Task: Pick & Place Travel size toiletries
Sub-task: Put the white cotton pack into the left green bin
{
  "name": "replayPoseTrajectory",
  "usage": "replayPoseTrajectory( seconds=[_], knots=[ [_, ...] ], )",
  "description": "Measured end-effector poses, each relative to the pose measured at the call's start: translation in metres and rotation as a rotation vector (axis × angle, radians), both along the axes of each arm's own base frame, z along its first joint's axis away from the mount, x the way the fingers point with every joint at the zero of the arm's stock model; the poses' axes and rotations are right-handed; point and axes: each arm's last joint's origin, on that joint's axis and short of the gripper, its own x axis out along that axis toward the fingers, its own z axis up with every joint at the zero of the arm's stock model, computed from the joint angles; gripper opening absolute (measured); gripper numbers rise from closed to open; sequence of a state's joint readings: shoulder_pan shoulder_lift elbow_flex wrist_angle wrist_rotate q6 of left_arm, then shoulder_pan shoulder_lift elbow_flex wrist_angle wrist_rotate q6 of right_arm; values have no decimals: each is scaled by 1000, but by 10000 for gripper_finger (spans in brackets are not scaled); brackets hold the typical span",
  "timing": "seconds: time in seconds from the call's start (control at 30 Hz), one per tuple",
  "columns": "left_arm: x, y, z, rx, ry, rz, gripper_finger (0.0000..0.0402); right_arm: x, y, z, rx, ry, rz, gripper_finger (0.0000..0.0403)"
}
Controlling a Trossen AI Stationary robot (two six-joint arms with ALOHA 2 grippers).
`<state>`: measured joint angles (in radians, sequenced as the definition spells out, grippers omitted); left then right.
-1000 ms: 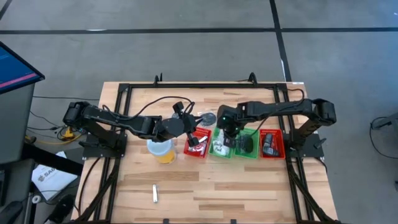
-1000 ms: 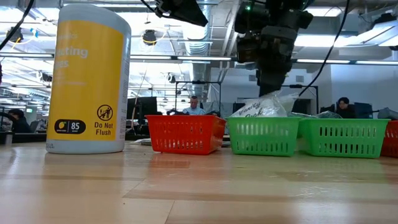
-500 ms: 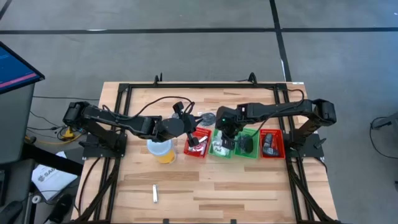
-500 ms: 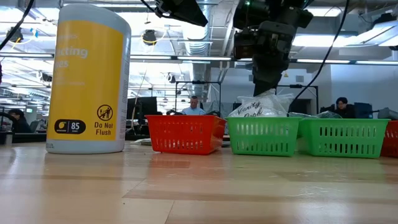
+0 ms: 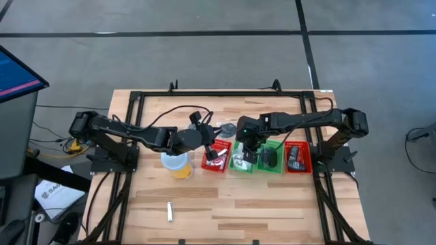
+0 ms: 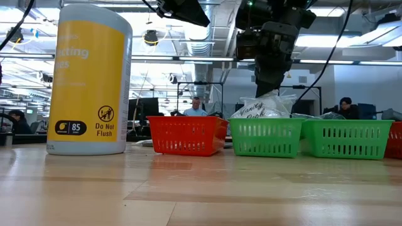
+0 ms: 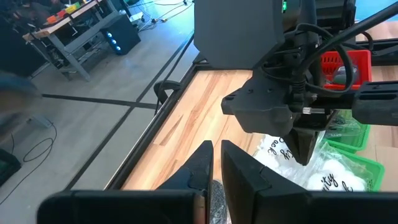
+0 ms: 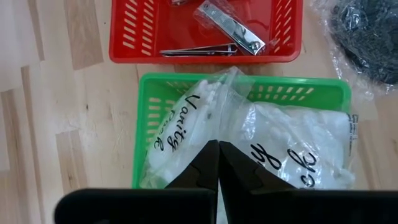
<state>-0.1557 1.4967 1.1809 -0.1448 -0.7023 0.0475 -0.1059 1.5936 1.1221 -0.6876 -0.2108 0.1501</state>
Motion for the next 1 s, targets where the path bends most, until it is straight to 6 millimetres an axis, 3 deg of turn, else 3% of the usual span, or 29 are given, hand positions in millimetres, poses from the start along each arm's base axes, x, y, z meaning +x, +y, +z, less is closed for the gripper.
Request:
replayPoseTrajectory(
  seconds=[0.4, 0.67, 1.0],
  knots=[
    [0, 0, 0, 0, 0, 0, 25, 3, 0, 22, -17, -10, 32, 0],
    [0, 0, 0, 0, 0, 0, 25, 2, 2, 23, -22, -9, 56, 4],
    [0, 0, 0, 0, 0, 0, 25, 0, -1, 22, -29, 9, 67, 101]
  ],
)
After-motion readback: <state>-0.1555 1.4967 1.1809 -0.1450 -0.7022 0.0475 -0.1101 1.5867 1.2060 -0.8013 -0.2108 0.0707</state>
